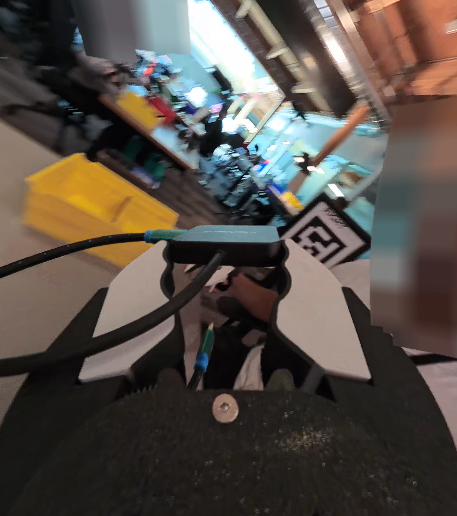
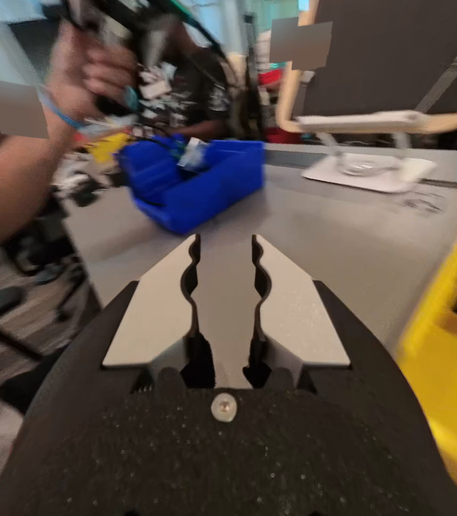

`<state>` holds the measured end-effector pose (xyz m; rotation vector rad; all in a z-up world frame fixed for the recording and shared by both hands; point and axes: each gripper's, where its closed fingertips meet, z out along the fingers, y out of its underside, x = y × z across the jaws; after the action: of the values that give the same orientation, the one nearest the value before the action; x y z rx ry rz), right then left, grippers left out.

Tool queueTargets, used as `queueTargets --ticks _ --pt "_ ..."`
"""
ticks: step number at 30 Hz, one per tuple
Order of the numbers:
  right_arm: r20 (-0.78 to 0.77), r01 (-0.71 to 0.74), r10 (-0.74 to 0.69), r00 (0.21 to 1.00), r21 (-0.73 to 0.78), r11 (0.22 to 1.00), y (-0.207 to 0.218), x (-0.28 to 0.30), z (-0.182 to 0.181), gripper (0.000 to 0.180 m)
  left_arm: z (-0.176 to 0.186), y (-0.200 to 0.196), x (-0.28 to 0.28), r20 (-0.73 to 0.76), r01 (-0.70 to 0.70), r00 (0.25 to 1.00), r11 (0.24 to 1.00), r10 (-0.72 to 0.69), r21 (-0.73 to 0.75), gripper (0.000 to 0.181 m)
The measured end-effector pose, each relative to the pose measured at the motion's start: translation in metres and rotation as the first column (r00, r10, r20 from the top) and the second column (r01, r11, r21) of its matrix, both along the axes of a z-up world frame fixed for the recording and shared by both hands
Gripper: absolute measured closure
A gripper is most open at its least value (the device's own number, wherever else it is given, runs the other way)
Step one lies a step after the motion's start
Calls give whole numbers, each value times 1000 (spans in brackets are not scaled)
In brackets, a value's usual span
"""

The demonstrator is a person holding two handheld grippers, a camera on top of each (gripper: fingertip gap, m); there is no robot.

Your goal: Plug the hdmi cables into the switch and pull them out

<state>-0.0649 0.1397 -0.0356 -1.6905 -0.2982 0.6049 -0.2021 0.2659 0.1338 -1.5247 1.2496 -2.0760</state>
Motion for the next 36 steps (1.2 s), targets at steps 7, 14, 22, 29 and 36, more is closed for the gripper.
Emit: queueTargets --ticks 7,14,22,29,36 --pt "-232 -382 399 887 118 917 14 -59 85 122 -34 -86 18 407 356 864 931 -296 -78 110" --pt "-695 -530 494 522 189 827 14 -66 80 125 -59 -124 24 525 470 781 872 -339 -137 109" --pt "-689 -564 601 405 329 757 -10 -70 75 161 -83 -139 40 512 493 790 846 -337 -204 109" --pt "-708 -580 624 330 369 726 -19 -70 72 142 -91 -142 36 509 487 795 847 -329 -214 109" --pt "-744 -538 586 322 365 760 -10 -66 65 144 -92 -136 35 527 460 801 856 -284 -238 109"
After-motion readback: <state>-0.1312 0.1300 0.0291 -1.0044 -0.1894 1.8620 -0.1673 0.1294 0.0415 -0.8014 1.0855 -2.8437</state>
